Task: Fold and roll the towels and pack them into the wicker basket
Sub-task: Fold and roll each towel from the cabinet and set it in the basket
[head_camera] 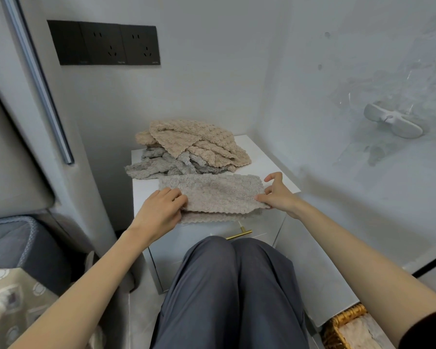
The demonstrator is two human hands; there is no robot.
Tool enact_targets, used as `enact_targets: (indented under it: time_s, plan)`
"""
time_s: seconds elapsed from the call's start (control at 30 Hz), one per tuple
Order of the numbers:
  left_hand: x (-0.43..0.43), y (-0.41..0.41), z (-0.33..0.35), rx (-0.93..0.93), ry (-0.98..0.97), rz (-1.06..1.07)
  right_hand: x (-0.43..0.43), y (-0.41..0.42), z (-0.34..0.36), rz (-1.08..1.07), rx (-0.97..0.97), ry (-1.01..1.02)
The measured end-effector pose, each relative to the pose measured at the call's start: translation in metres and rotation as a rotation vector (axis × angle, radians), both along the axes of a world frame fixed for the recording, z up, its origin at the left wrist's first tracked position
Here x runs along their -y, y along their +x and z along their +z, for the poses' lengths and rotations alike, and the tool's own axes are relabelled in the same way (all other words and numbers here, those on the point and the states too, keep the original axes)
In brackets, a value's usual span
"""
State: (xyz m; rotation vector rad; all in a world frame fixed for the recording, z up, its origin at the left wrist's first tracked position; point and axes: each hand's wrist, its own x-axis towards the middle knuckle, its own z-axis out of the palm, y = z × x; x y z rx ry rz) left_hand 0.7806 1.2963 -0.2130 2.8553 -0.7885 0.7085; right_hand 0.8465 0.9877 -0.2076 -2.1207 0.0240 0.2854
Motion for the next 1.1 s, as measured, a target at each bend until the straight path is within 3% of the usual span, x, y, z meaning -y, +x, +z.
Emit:
enact_targets:
  time_s: [0.33, 0.5, 0.73, 1.1]
  plan:
    - [-0.002, -0.006, -0.005, -0.048, -0.028, -0.063, -0.004, -0.013, -0.001, 0.075, 0.023, -0.145]
    - [-0.006, -0.007, -0.007, -0.110, 0.012, -0.045, -0.012, -0.015, -0.001, 0.010, 0.038, -0.256]
    - [0.010, 0.012, 0.003, -0.200, -0.103, 0.014, -0.019, -0.008, 0.012, -0.203, -0.158, -0.135]
    - [0.052, 0.052, 0.011, -0.483, -0.067, 0.028, -0.029, -0.008, 0.014, -0.156, -0.258, -0.321]
